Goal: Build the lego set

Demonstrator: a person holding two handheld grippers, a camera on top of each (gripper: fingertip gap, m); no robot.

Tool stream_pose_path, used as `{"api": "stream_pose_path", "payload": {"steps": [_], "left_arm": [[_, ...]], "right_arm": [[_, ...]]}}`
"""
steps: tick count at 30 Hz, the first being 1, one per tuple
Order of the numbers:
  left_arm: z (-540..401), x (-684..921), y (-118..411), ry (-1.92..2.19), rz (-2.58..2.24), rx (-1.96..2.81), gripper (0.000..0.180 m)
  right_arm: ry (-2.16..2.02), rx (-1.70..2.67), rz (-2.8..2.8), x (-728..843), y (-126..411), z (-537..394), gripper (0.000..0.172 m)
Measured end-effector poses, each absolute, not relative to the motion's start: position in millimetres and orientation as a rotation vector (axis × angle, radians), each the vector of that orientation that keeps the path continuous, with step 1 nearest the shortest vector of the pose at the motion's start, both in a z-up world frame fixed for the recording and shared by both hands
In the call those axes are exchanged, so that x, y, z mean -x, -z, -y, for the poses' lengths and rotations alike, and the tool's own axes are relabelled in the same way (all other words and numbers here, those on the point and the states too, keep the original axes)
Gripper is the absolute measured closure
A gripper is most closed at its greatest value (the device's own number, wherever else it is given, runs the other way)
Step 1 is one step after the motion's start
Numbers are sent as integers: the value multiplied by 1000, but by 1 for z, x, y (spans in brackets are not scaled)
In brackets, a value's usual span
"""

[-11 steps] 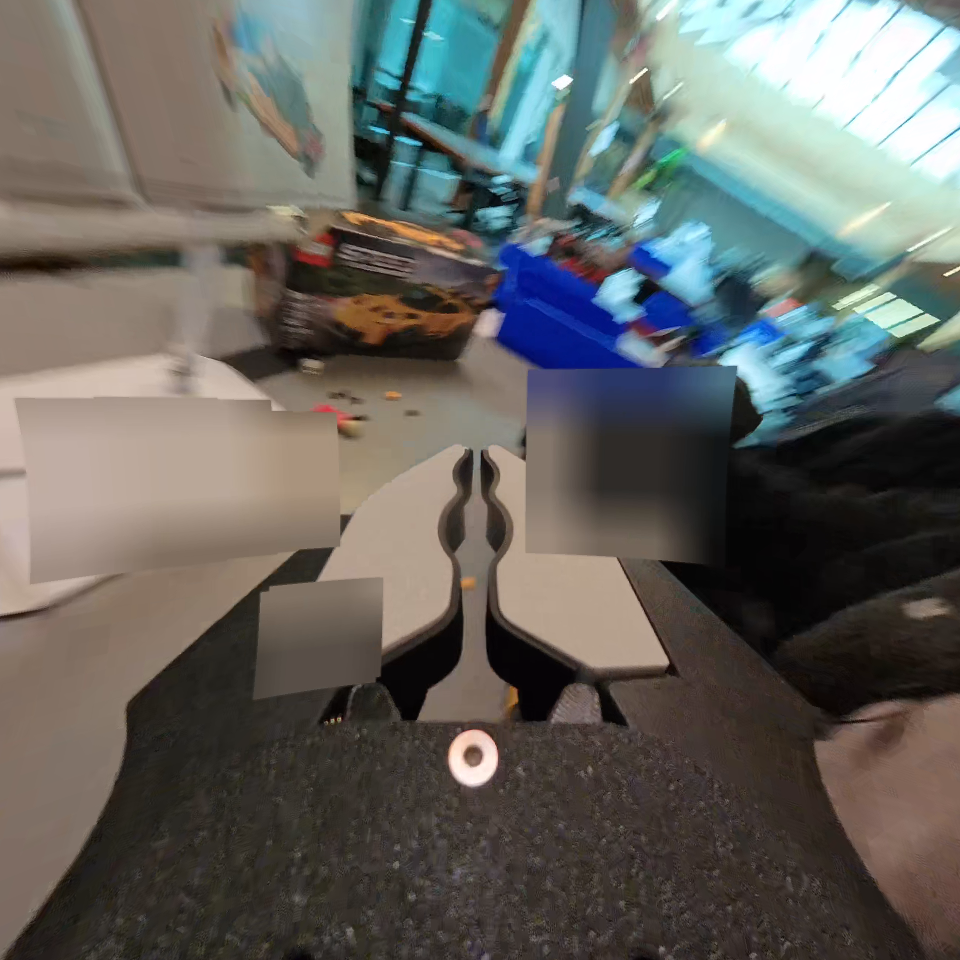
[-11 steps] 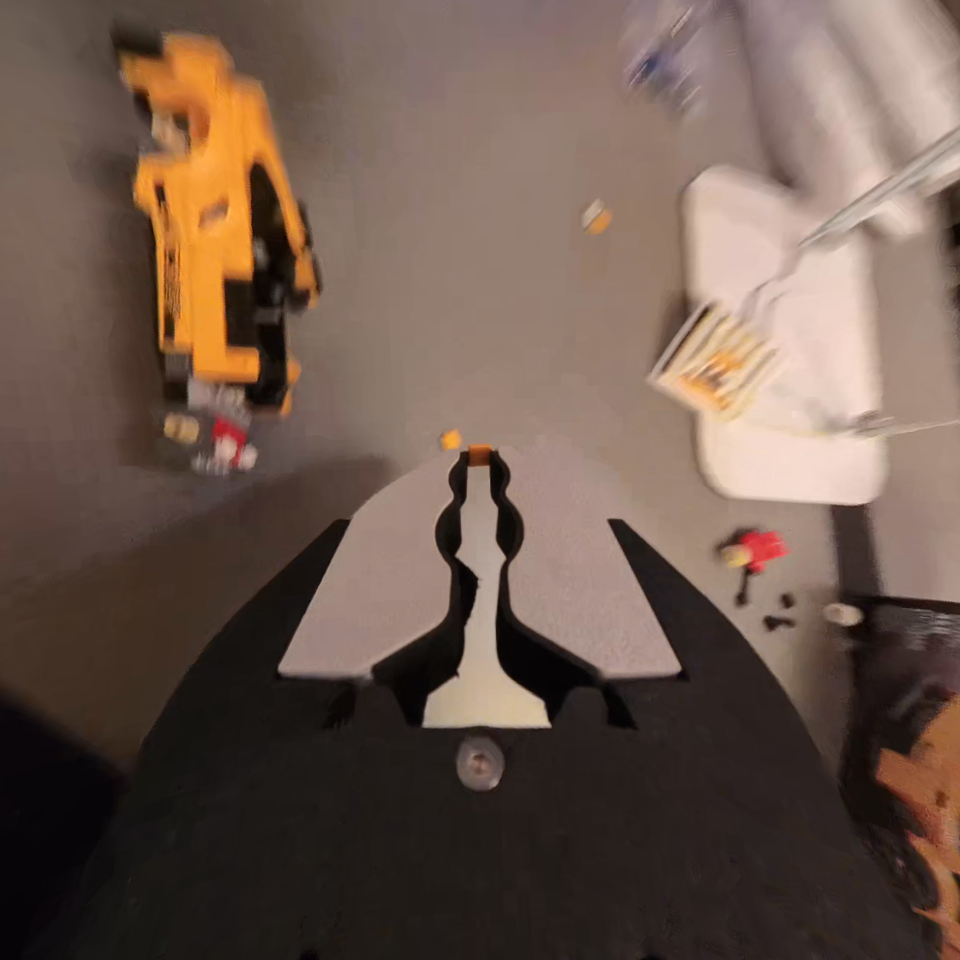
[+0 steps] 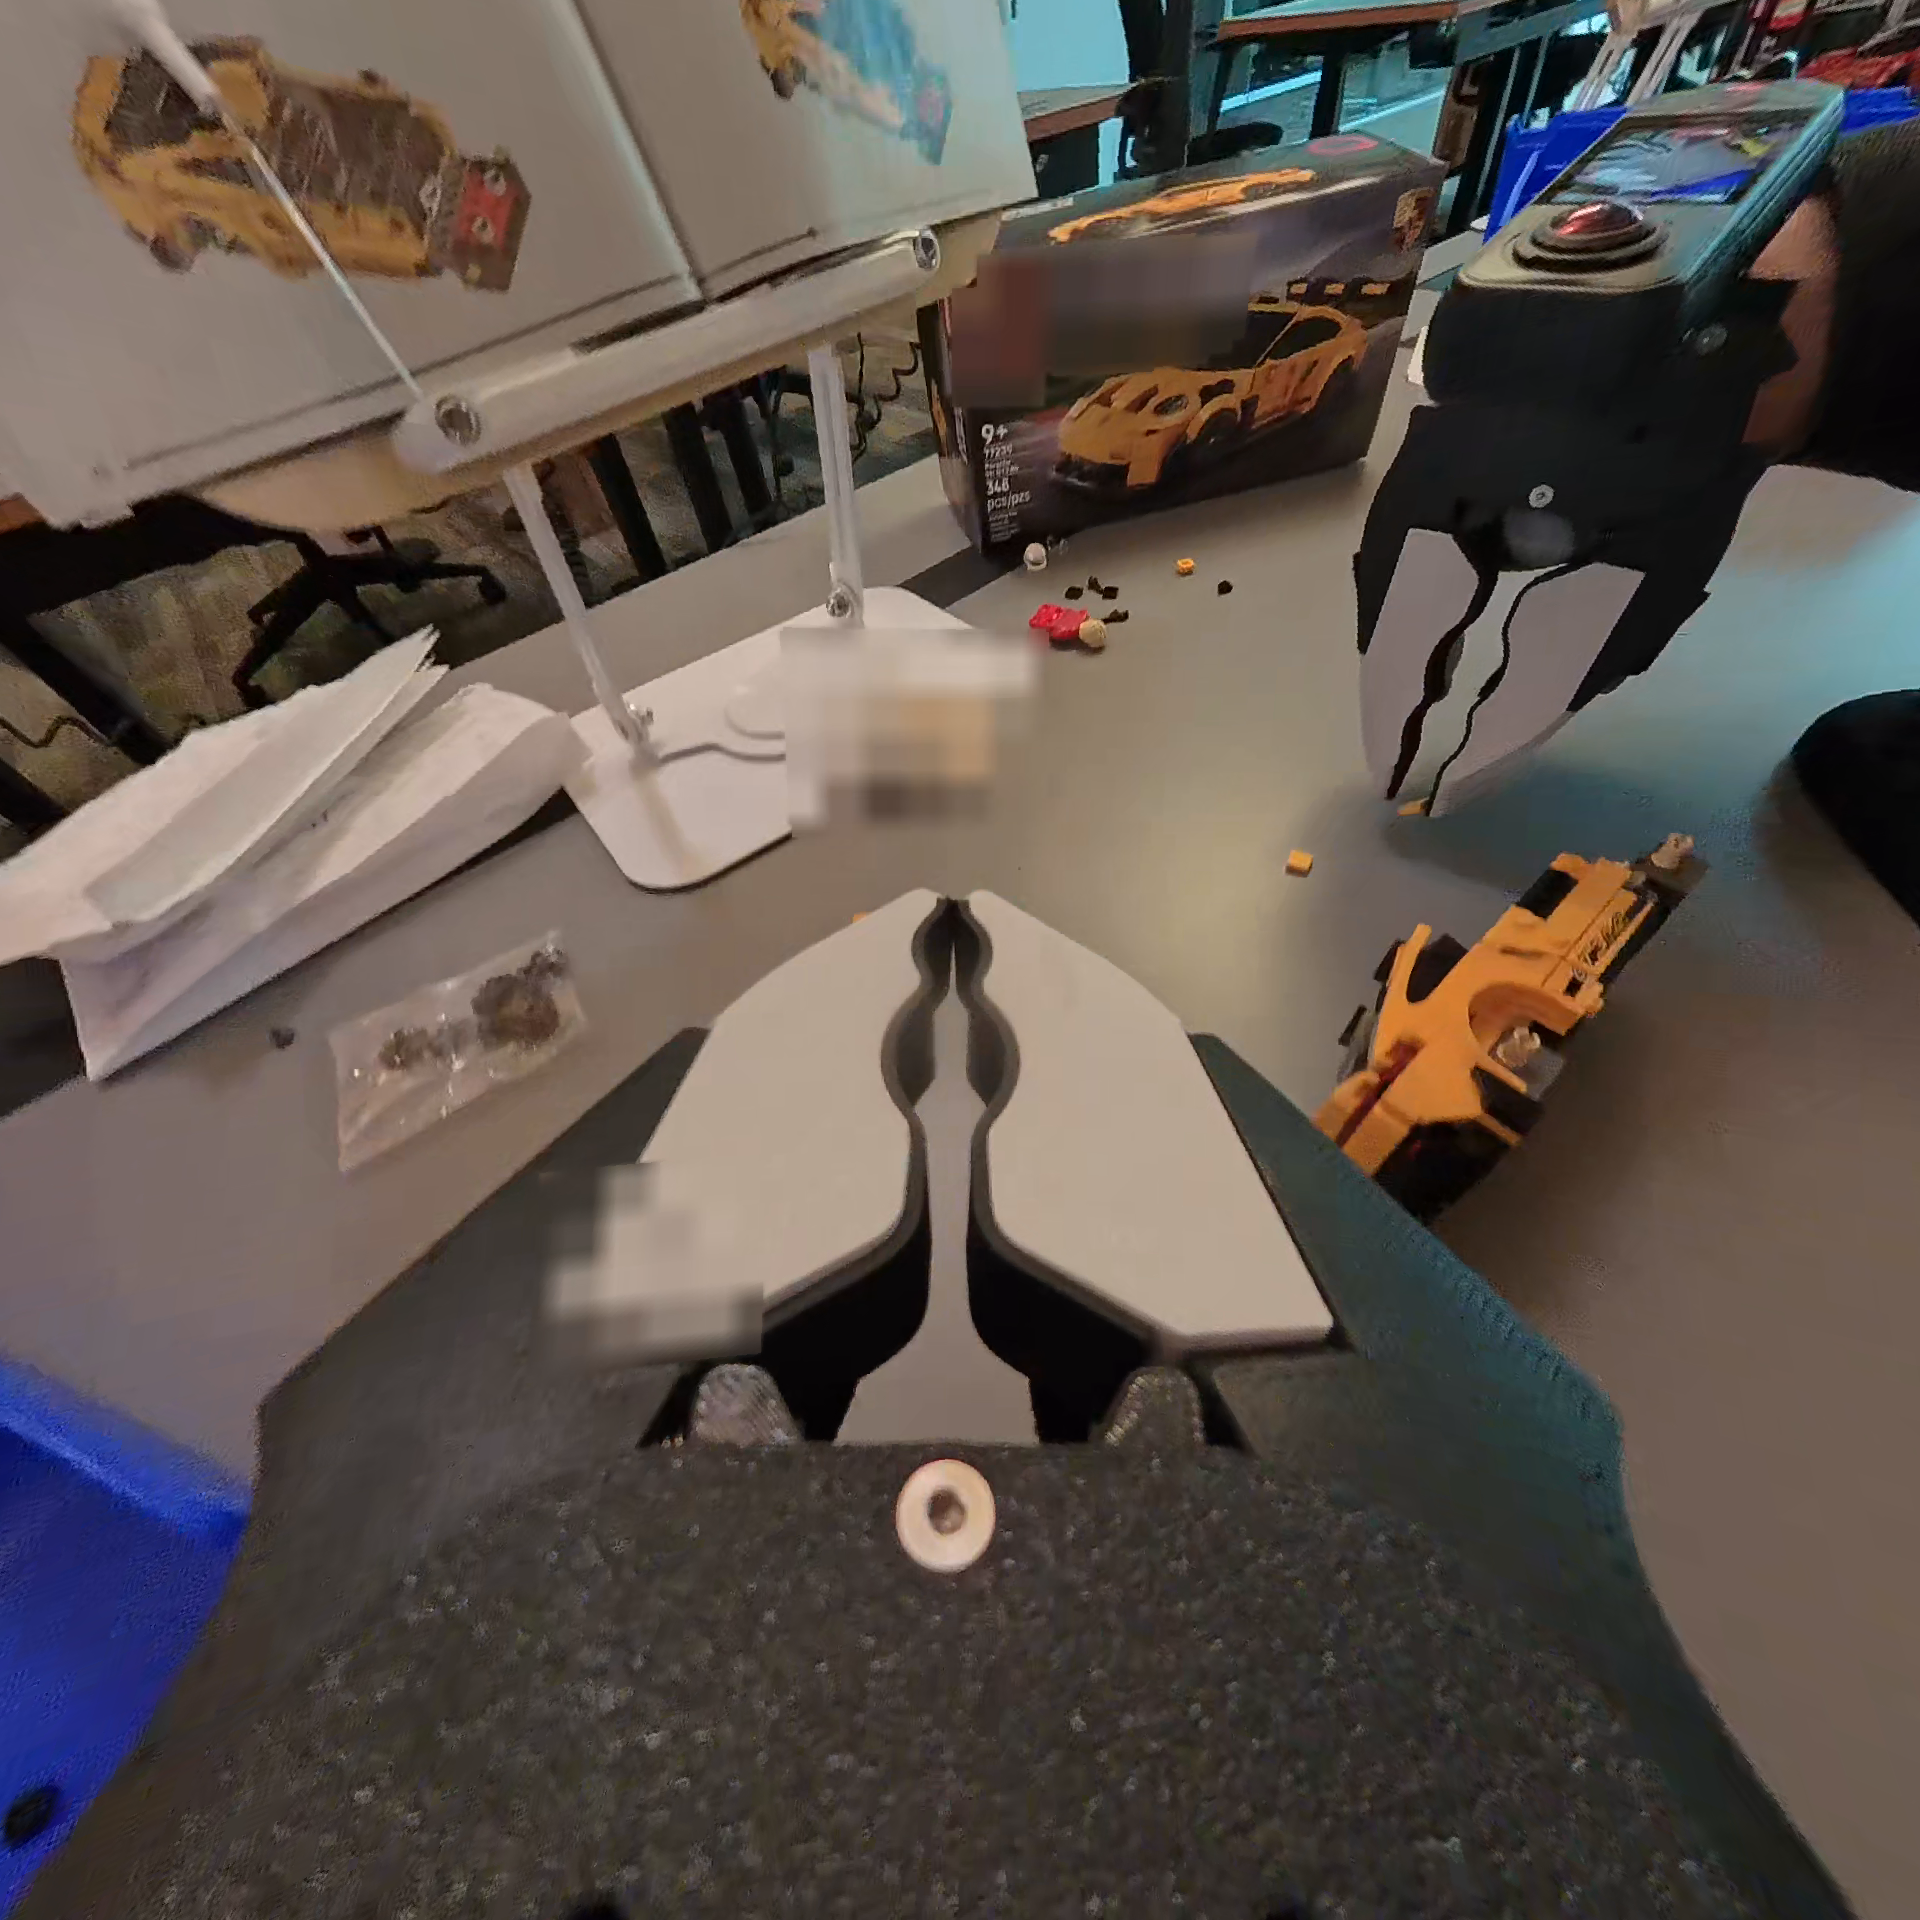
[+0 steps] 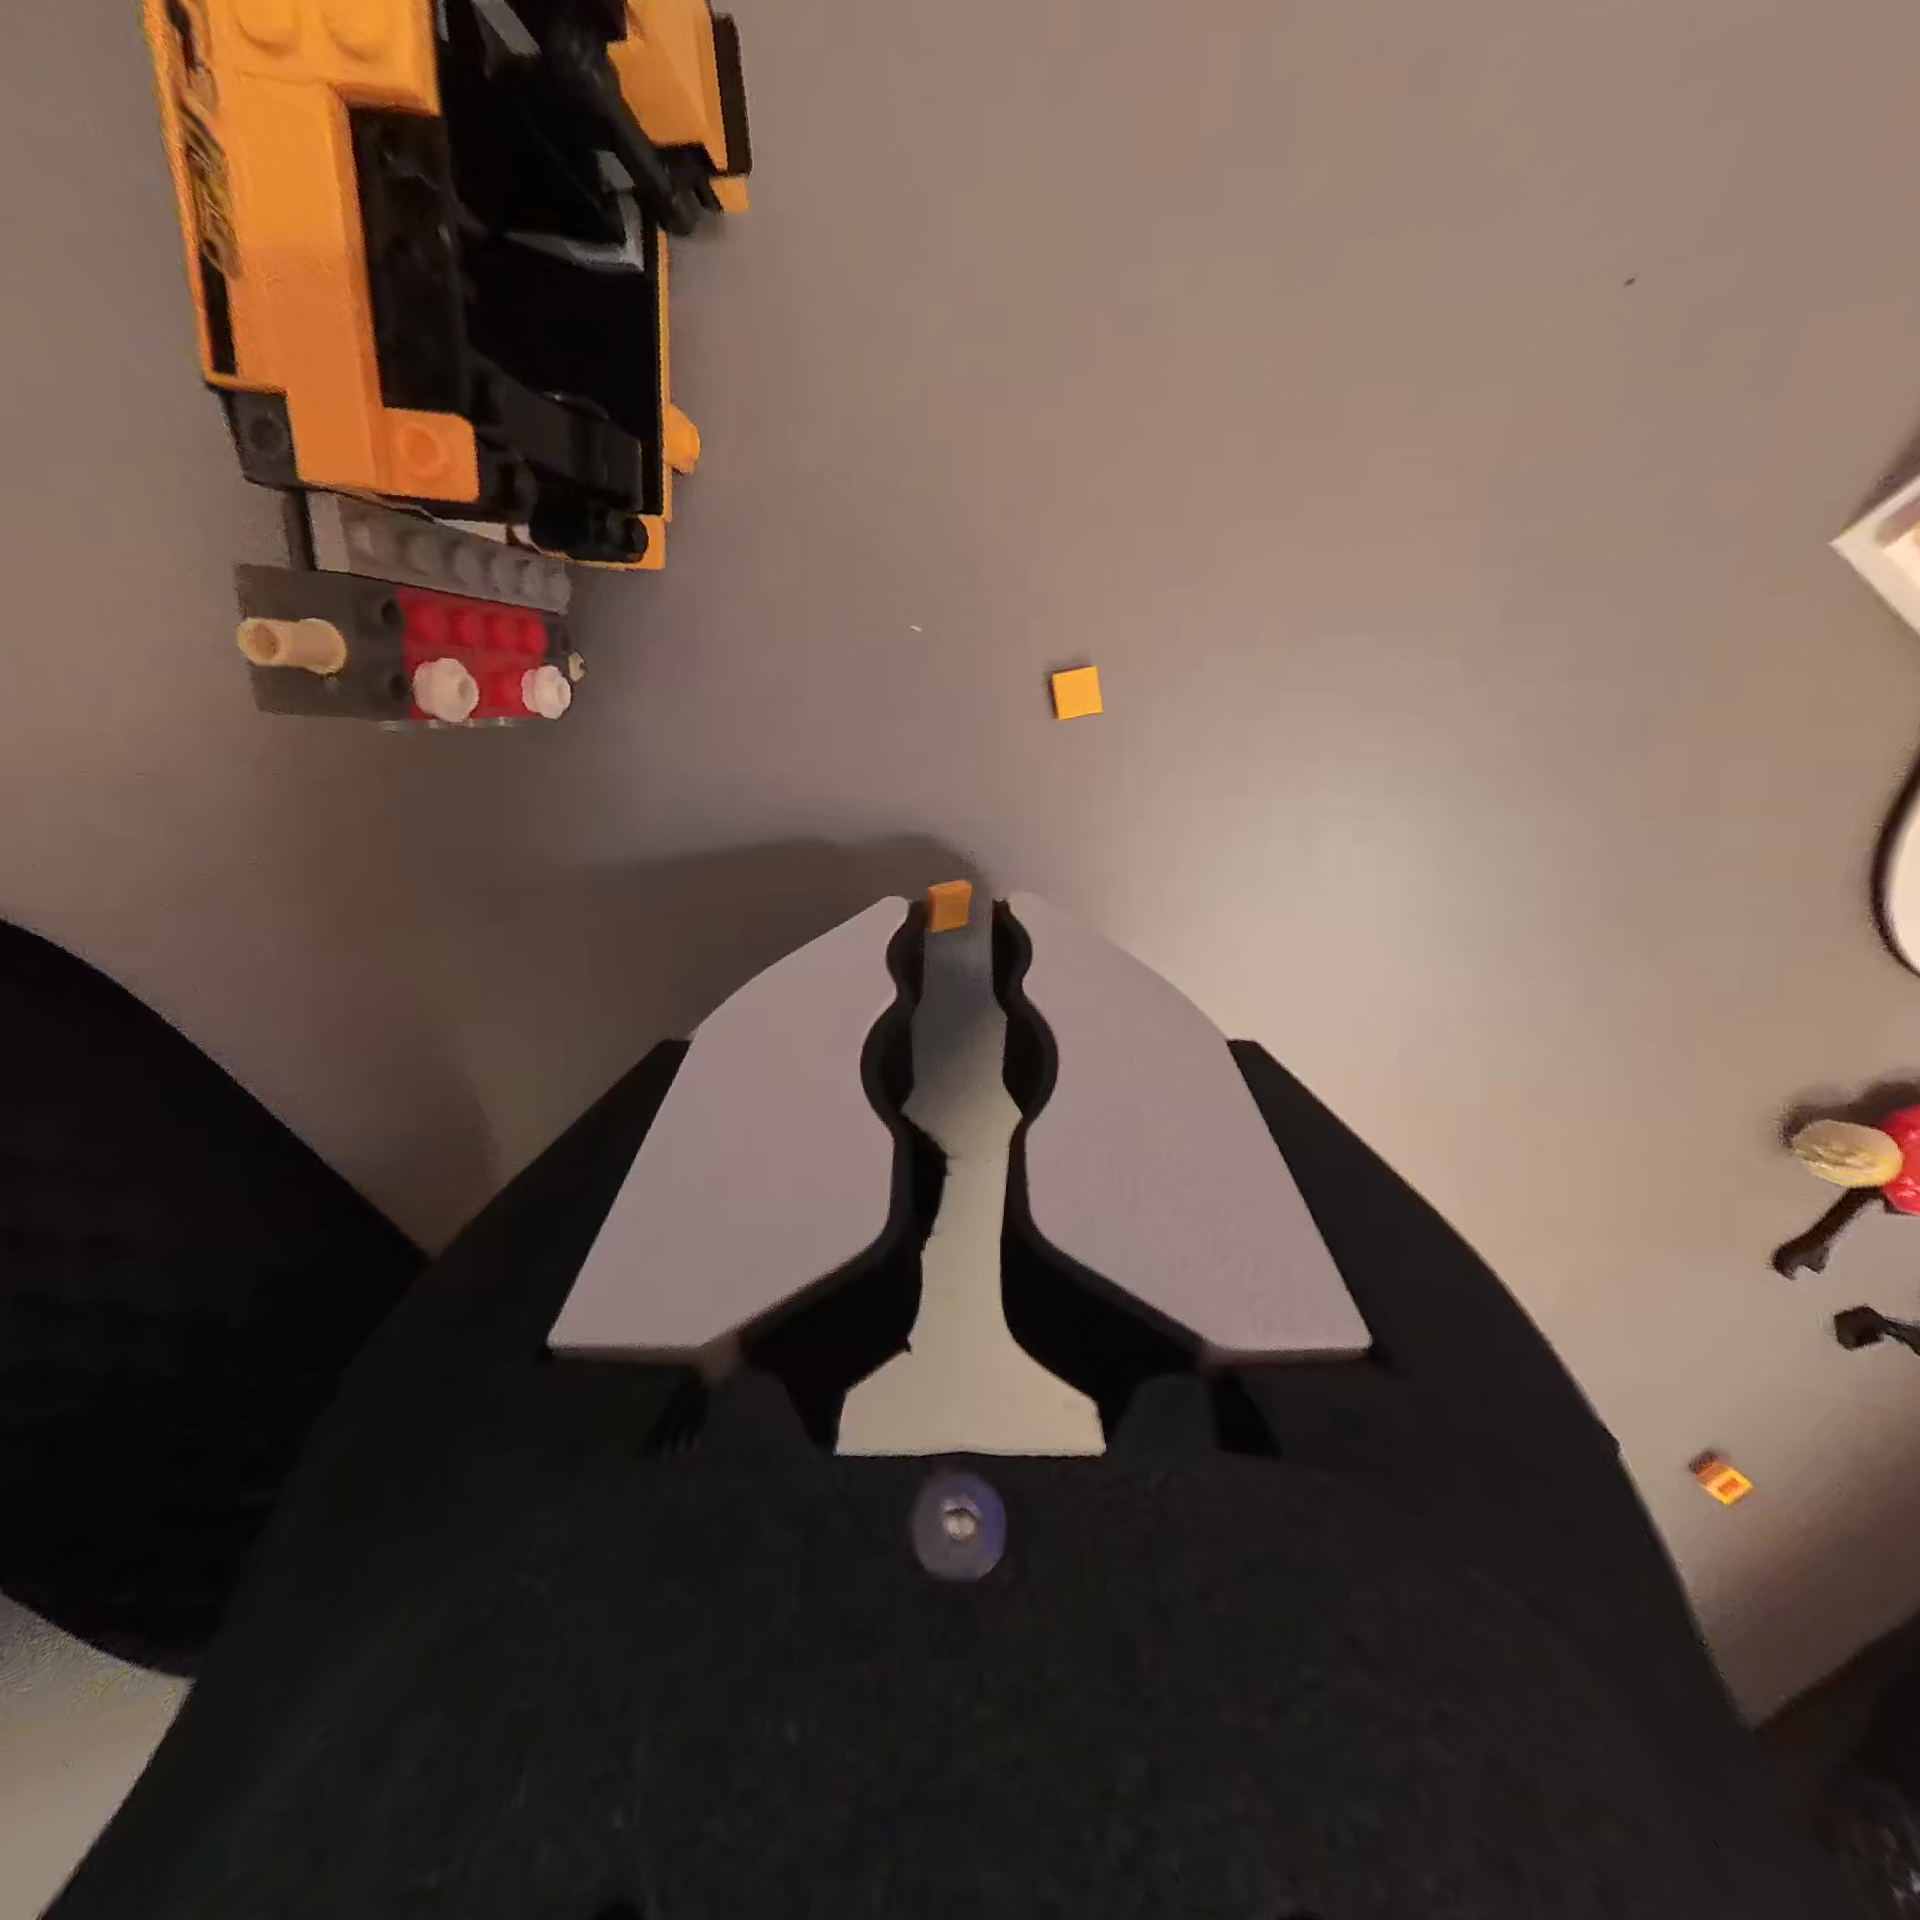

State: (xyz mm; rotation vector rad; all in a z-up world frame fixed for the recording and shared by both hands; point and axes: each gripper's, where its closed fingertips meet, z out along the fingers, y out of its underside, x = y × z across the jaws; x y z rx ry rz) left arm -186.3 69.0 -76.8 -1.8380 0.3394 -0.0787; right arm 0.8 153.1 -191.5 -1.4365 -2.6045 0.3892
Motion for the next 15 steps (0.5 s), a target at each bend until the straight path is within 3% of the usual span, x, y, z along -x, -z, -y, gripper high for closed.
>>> {"api": "stream_pose_path", "payload": {"steps": [1,12,15], "left_arm": [[-65,188,81,86,-325,1840,180],[-50,198,101,159,-296,1848,180],[-51,195,108,187,-306,1868,180]], "right_arm": [[-364,1440,2623,-2,194,-152,159],[-326,1463,2615,-6,203,-140,150],[-345,1479,2582,-9,203,-138,137]]}}
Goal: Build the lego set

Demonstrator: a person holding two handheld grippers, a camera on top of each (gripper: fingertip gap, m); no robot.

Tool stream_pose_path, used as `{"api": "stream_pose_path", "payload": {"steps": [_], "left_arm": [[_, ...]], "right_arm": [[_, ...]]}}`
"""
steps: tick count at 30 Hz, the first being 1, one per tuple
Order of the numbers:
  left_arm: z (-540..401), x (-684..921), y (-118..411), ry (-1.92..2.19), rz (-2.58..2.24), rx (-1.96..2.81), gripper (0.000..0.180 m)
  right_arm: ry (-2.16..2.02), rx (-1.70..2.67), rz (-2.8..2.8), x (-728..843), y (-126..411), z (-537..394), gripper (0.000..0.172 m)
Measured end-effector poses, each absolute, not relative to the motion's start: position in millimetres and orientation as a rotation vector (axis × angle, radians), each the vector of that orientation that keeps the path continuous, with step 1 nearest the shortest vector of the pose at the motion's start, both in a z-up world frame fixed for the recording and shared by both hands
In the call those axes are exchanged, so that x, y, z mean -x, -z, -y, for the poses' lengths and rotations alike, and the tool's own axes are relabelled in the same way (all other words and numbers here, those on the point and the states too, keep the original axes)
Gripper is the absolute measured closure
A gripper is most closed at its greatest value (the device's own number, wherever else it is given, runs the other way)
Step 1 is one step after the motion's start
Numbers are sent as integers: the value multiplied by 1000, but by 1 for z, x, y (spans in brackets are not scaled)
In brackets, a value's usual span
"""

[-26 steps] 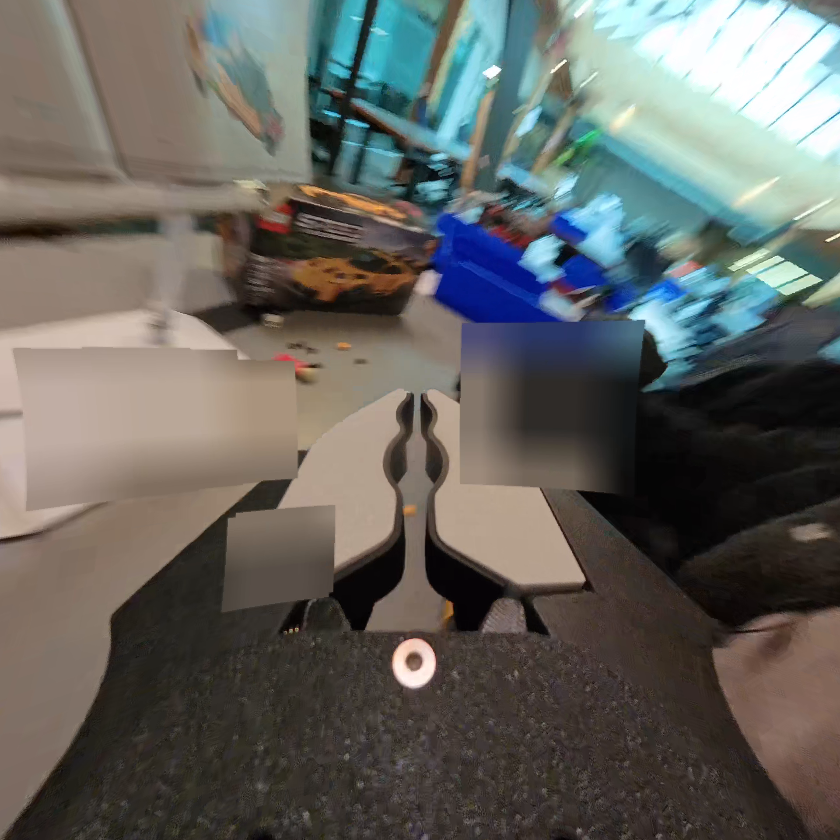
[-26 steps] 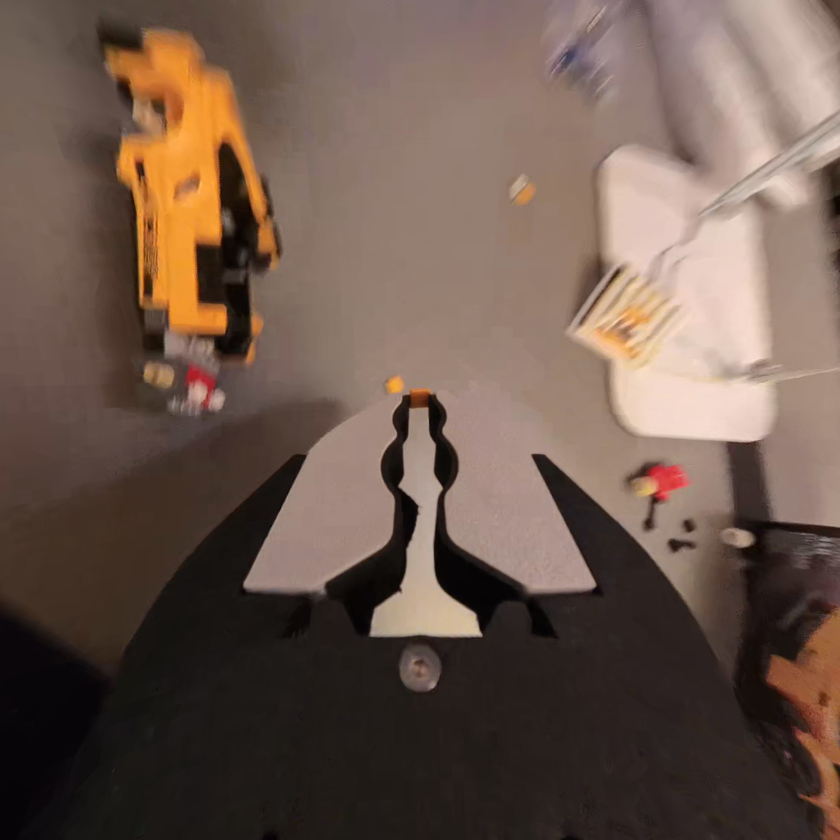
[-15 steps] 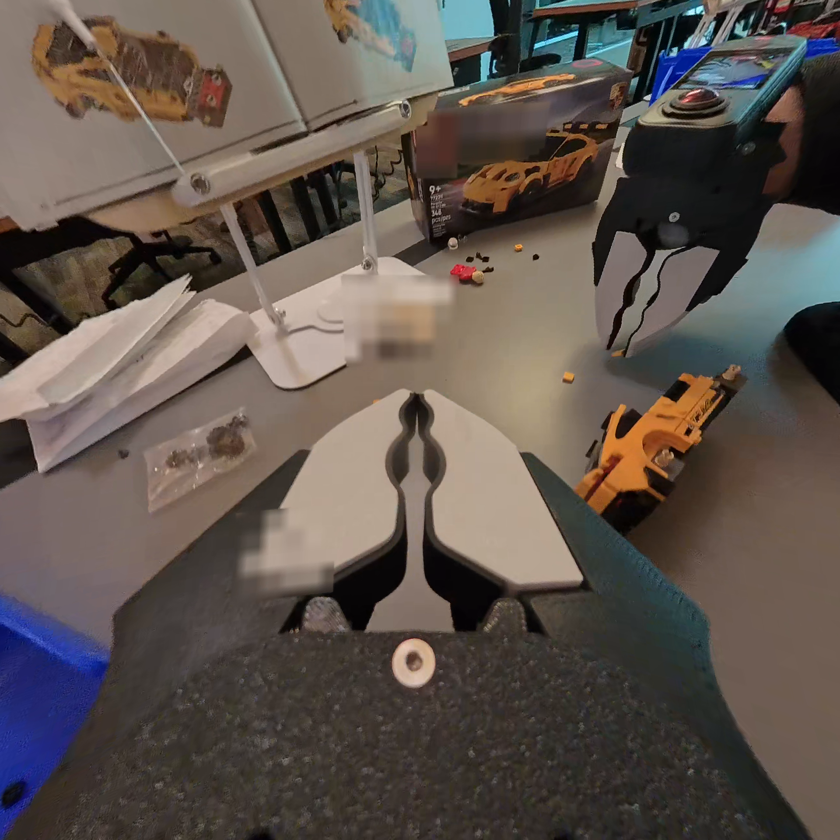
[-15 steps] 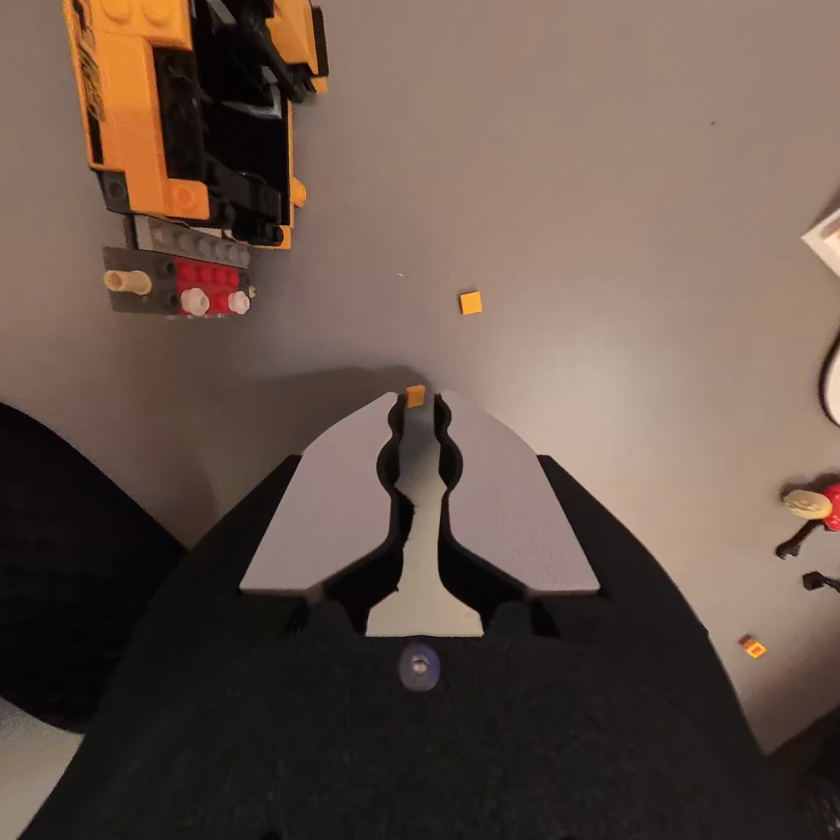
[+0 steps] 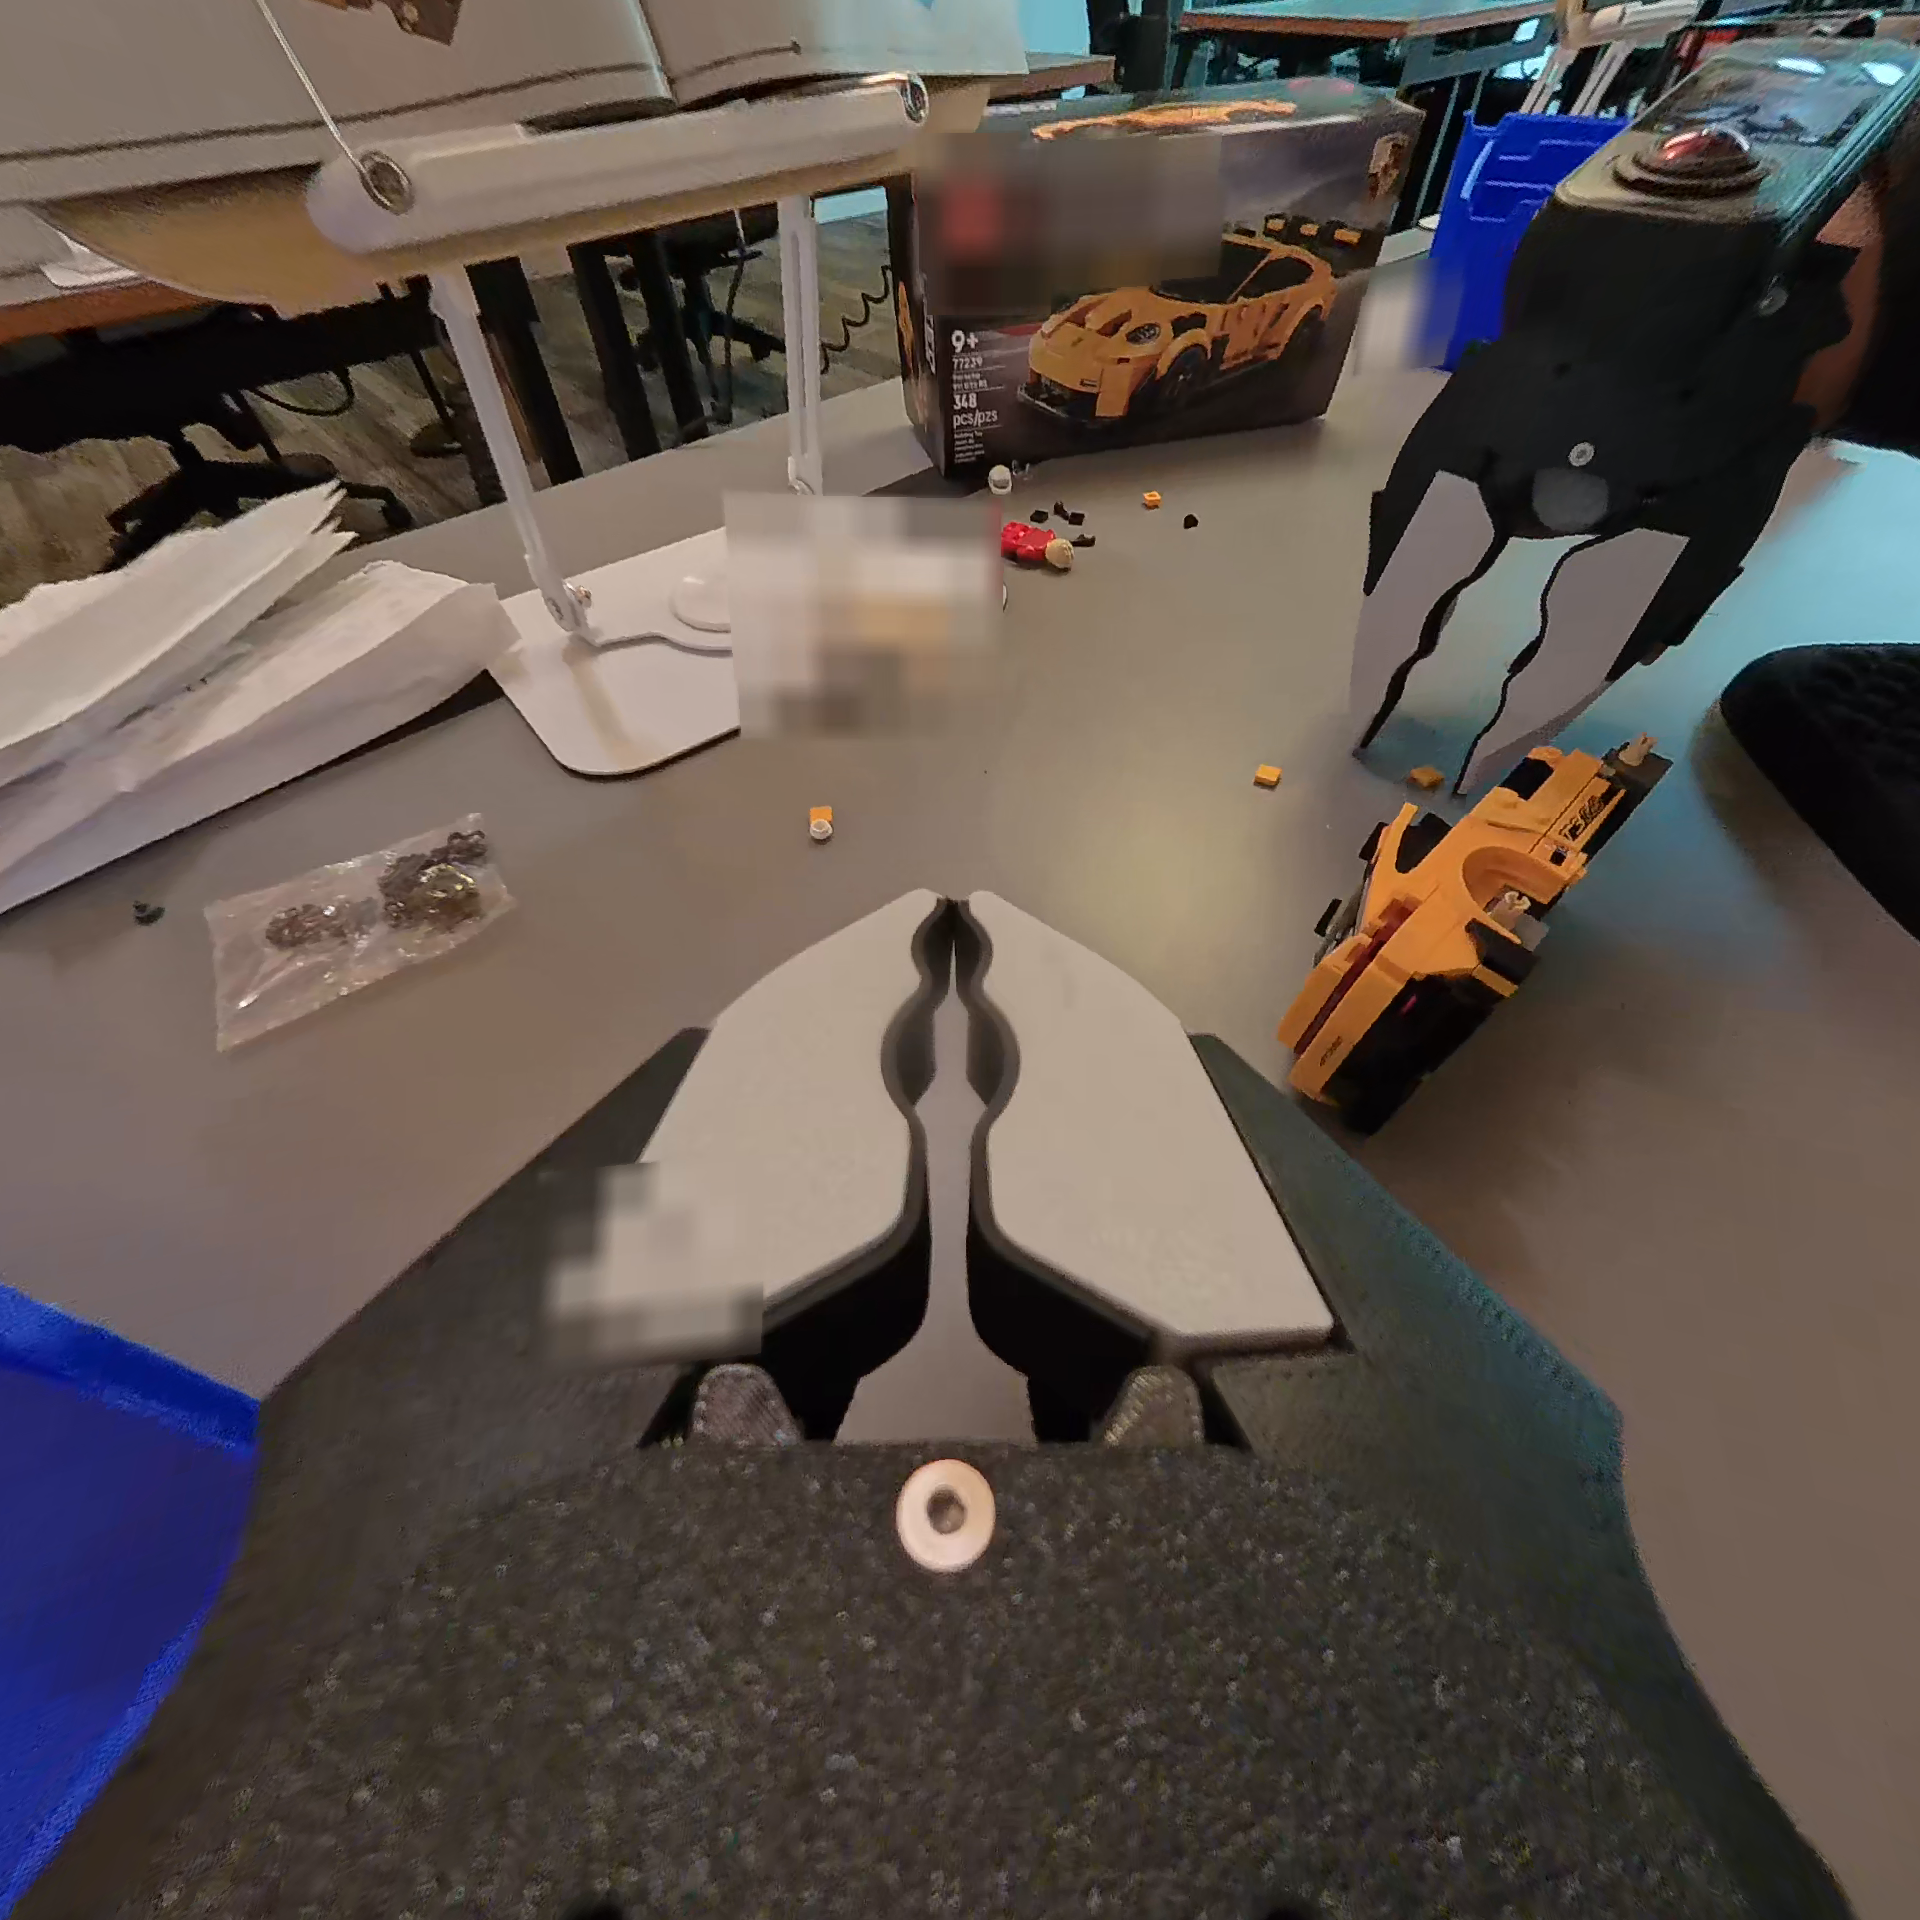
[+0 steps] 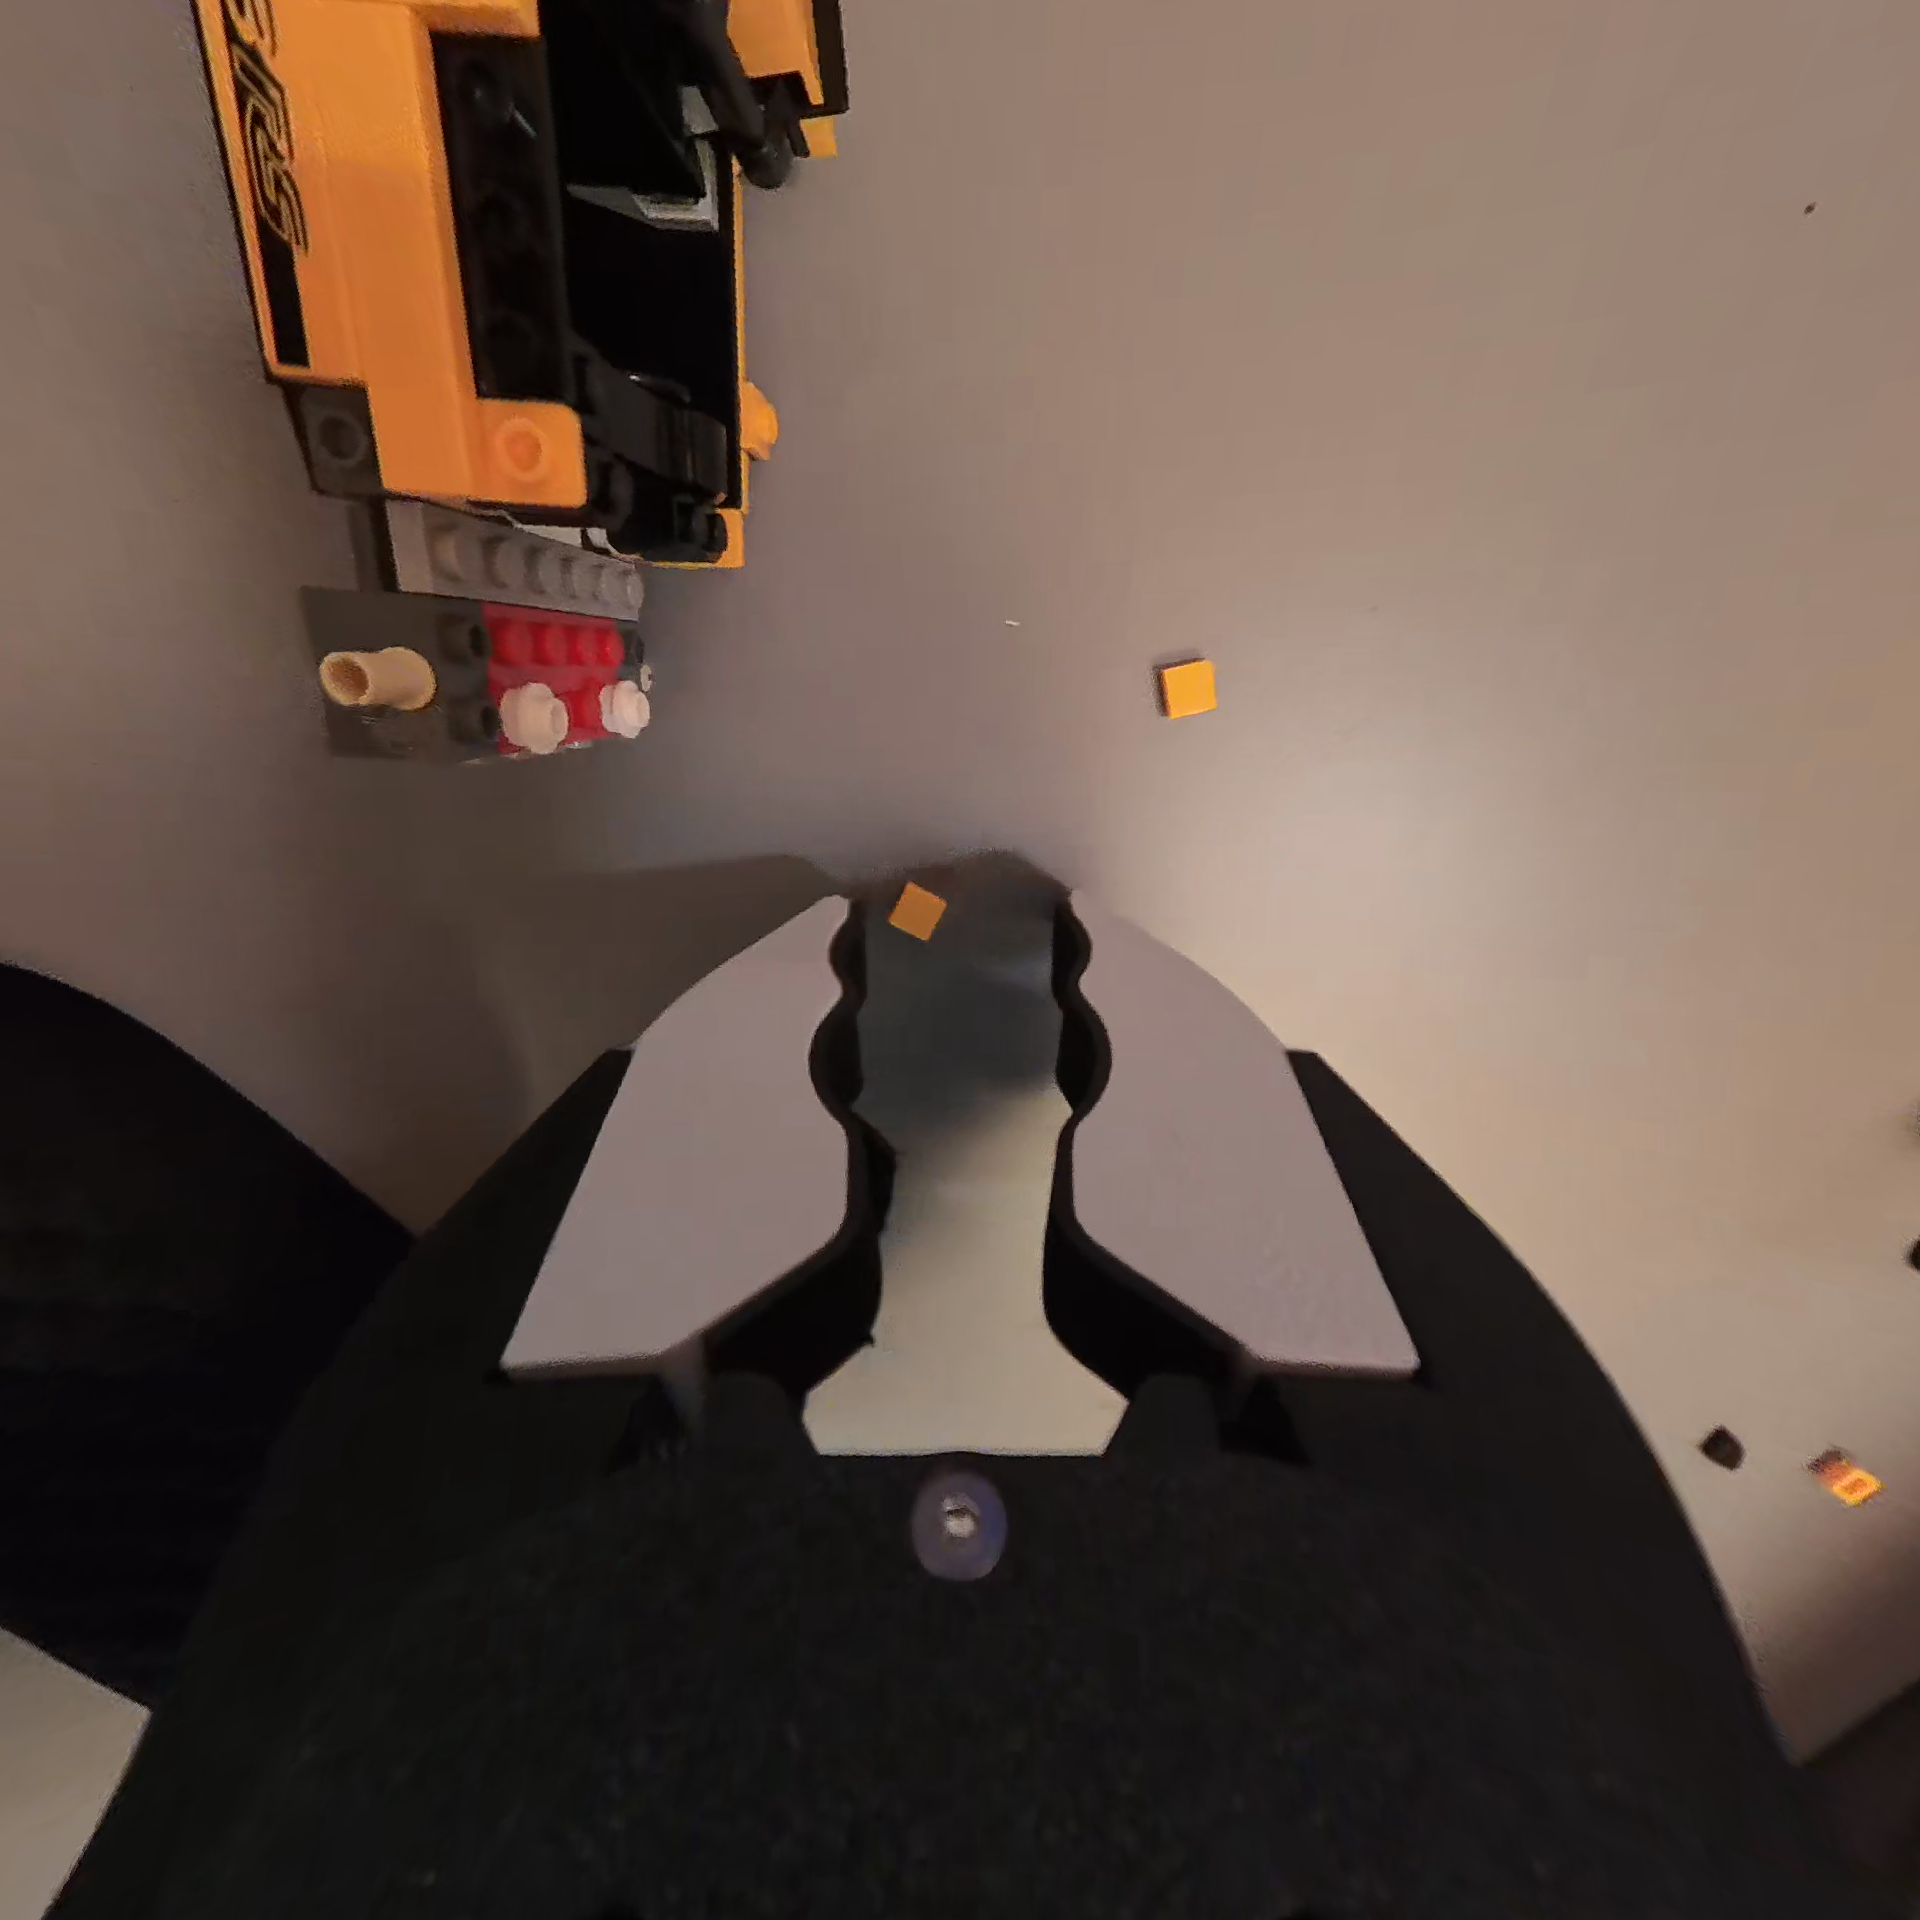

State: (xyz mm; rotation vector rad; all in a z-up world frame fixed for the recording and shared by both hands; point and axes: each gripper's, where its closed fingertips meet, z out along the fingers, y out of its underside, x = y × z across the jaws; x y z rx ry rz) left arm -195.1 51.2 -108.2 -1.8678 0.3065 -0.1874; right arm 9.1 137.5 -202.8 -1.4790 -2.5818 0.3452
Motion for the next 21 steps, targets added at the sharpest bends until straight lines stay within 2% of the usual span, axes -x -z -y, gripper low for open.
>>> {"api": "stream_pose_path", "payload": {"steps": [7,12,17,19,21], "left_arm": [[-52,191,115,196,-329,1892,180],[-47,212,88,113,-251,1810,180],[-22,270,49,-72,-73,1713,180],[-3,305,36,-176,22,1703,180],[20,343,21,-278,127,1682,180]], "right_arm": [[-410,1527,2490,-15,203,-137,115],[-583,1556,2213,-5,183,-146,114],[-766,1566,1621,13,136,-174,116],[-774,1569,1441,12,124,-183,122],[-757,1550,1308,8,115,-190,156]]}}
